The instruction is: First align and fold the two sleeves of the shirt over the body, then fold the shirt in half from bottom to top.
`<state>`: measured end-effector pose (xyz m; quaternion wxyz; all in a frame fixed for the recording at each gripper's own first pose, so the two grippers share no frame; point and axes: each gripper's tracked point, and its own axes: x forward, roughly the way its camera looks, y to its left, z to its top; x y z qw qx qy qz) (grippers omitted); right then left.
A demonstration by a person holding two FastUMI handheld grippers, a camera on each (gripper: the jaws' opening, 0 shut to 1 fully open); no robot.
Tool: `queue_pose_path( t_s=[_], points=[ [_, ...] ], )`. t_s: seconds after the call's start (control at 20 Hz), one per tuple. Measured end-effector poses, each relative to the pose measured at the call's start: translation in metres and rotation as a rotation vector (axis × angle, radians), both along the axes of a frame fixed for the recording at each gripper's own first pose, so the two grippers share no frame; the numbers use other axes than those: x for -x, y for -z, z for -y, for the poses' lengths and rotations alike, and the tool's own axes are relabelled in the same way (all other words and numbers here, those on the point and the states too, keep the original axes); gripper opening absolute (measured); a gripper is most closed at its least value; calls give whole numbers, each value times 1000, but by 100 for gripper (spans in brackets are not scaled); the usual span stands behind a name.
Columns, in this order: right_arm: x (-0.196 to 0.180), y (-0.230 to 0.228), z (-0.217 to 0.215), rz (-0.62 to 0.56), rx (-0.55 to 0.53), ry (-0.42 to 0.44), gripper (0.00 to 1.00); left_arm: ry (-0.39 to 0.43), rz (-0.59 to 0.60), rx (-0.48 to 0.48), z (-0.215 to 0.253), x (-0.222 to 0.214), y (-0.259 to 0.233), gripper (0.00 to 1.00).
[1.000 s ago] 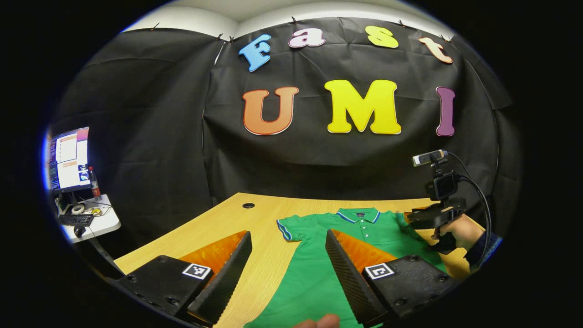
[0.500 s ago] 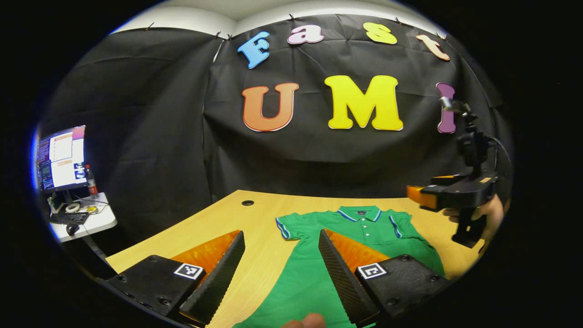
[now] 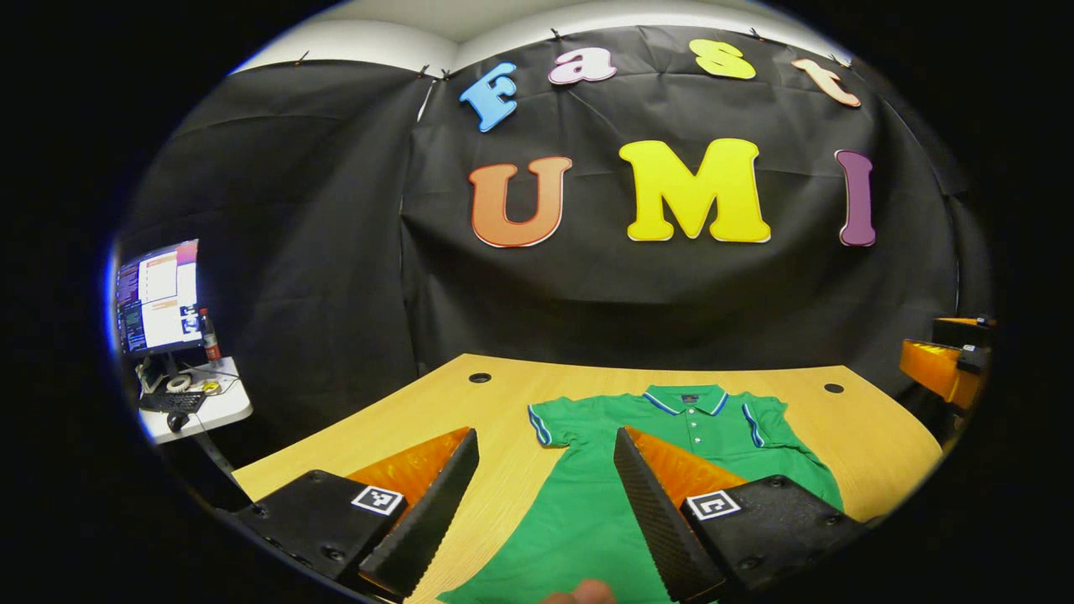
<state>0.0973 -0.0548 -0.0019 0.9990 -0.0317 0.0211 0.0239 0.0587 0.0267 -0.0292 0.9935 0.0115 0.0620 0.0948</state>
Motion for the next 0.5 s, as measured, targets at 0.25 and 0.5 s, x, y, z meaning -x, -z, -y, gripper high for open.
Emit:
queue_pose_path(
  t_s=[0.25, 0.5],
  points=[
    [30, 18, 21, 28, -74, -22, 95, -46, 39, 30, -24, -58, -25, 100],
    [32, 23, 42, 54, -174, -20, 96, -16, 3, 79, -37, -149, -16, 100]
  ],
)
